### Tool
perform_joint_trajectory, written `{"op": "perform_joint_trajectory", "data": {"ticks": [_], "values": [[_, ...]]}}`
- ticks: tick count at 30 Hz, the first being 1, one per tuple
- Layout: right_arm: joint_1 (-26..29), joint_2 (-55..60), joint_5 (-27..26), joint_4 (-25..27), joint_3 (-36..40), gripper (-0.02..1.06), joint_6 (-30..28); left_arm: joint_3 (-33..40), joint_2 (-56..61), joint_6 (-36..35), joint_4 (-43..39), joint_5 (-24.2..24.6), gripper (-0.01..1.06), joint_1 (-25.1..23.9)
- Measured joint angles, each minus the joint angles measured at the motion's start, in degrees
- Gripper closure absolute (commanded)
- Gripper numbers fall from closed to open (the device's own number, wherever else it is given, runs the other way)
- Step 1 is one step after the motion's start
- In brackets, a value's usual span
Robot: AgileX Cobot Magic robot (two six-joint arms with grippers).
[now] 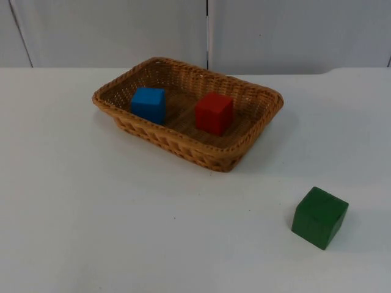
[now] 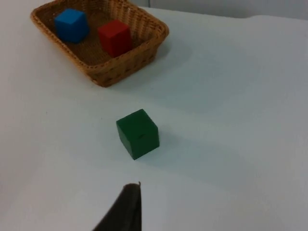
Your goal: Pick up one cube with each hand and place exactly two cubes into the same basket, leaving the remaining cube outside.
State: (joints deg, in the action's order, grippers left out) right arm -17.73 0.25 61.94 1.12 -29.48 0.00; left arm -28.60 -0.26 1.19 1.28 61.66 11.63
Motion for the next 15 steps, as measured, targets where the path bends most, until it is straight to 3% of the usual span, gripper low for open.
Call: {"op": "perform_joint_trajectory", "data": {"ticks": [15], "values": [[7.58, 0.00, 0.00, 0.35, 0.00, -0.01, 0.00, 0.00, 0.00, 0.00, 0.00, 0.00, 0.00, 0.00]]}}
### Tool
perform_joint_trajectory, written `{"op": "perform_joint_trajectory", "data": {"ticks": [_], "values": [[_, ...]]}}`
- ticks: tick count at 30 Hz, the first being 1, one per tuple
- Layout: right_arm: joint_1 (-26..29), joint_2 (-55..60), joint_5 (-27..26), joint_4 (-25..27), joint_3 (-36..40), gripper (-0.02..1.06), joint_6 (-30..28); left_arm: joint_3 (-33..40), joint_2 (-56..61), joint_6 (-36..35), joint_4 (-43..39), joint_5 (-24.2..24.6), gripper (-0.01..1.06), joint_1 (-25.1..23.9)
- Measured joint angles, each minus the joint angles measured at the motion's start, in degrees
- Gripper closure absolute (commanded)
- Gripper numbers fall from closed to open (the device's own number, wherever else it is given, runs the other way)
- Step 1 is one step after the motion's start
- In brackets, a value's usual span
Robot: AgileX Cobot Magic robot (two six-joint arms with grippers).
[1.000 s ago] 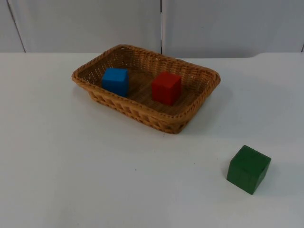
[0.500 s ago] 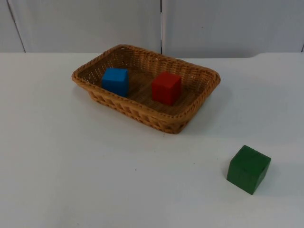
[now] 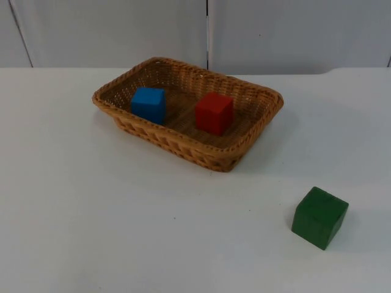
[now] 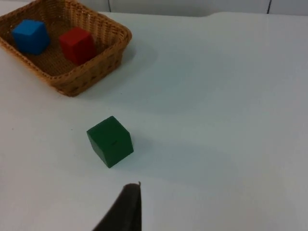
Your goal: Pick up one cube with each hand and place exactly two cubes into the same basket, leaving the remaining cube outside.
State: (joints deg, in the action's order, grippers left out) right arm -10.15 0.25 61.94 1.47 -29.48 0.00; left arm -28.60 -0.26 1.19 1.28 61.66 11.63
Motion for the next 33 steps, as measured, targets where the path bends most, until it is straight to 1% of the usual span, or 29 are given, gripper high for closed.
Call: {"op": "perform_joint_trajectory", "data": {"ticks": [12, 31, 33], "values": [[3.25, 0.00, 0.00, 0.00, 0.00, -0.01, 0.00, 0.00, 0.00, 0.00, 0.00, 0.00, 0.00, 0.00], [3.25, 0.00, 0.00, 0.04, 0.00, -0.01, 0.00, 0.00, 0.00, 0.00, -0.13, 0.00, 0.00, 0.00], [3.25, 0.00, 0.00, 0.04, 0.00, -0.01, 0.00, 0.00, 0.00, -0.04, -0.22, 0.11, 0.00, -1.02]]}}
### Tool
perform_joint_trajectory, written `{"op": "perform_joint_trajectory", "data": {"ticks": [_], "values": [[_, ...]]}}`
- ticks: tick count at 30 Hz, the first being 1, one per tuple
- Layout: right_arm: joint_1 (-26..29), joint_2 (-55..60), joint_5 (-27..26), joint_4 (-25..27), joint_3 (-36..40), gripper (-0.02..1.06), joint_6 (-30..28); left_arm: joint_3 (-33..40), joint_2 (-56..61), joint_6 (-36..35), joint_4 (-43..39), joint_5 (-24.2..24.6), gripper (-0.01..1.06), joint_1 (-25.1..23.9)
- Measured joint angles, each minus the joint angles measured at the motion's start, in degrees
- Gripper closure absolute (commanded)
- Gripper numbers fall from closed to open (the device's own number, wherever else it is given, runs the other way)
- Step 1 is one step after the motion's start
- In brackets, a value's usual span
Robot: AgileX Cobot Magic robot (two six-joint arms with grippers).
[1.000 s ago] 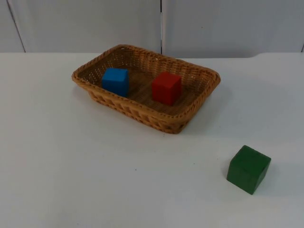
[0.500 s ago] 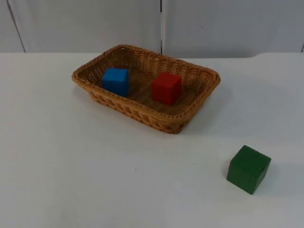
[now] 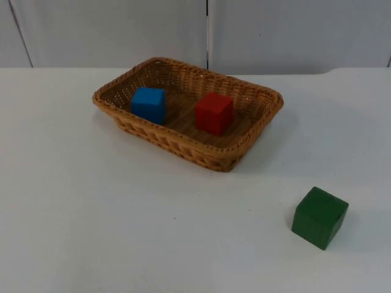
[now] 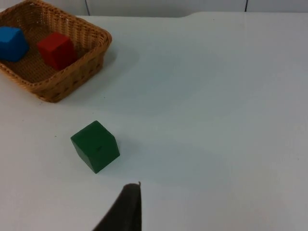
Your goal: Pick up one cube with each hand and place exactly two cubes into the same basket, leaving the remaining cube outside.
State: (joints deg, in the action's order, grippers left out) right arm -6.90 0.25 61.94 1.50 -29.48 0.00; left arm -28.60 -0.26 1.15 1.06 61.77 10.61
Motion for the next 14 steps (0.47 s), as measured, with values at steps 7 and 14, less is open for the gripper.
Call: {"op": "perform_joint_trajectory", "data": {"ticks": [7, 14], "values": [[0.00, 0.00, 0.00, 0.00, 0.00, -0.01, 0.00, 0.00, 0.00, 0.00, 0.00, 0.00, 0.00, -4.25], [0.00, 0.00, 0.00, 0.00, 0.00, -0.01, 0.00, 0.00, 0.00, 0.00, 0.00, 0.00, 0.00, -8.93]]}}
